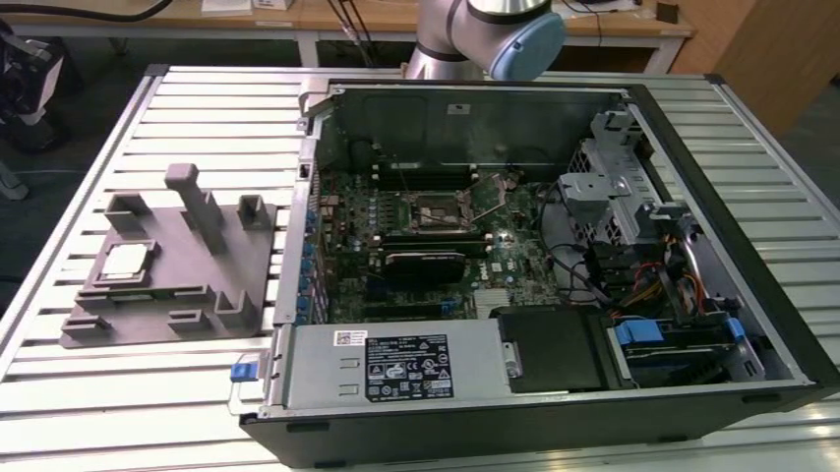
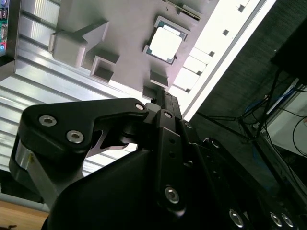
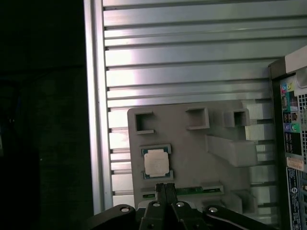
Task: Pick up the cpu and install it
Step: 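Reach for the cpu, then pick up the cpu and move it towards the insertion slot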
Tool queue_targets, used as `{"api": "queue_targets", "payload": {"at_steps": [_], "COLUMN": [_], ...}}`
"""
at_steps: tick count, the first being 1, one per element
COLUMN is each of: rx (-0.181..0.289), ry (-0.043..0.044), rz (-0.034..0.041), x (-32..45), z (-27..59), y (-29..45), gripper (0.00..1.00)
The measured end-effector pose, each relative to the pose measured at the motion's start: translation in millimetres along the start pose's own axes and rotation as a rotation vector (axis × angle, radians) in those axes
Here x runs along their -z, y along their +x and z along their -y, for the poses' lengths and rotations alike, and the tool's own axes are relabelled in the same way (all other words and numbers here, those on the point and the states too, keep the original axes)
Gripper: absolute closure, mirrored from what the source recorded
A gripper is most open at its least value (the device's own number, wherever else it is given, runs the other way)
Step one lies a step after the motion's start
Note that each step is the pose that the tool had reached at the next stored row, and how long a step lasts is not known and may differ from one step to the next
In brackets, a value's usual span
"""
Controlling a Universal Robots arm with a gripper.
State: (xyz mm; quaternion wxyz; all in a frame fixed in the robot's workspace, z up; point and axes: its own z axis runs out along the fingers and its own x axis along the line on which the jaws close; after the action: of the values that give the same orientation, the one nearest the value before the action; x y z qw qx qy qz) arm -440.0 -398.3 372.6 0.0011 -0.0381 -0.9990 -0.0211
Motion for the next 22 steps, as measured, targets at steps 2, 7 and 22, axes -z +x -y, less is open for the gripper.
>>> {"api": "queue_targets", "payload": {"at_steps": [2, 7, 22], "rx": [0.000, 0.000, 0.048], "ry": [0.0000, 0.0000, 0.0002], "rz": [-0.0004, -0.0003, -0.0021], "x": [-0.1, -0.2, -14.6], "z": [0.0, 0.0, 0.6], "y": [0.0, 0.1, 0.0], "gripper": [0.89, 0.89, 0.84]}}
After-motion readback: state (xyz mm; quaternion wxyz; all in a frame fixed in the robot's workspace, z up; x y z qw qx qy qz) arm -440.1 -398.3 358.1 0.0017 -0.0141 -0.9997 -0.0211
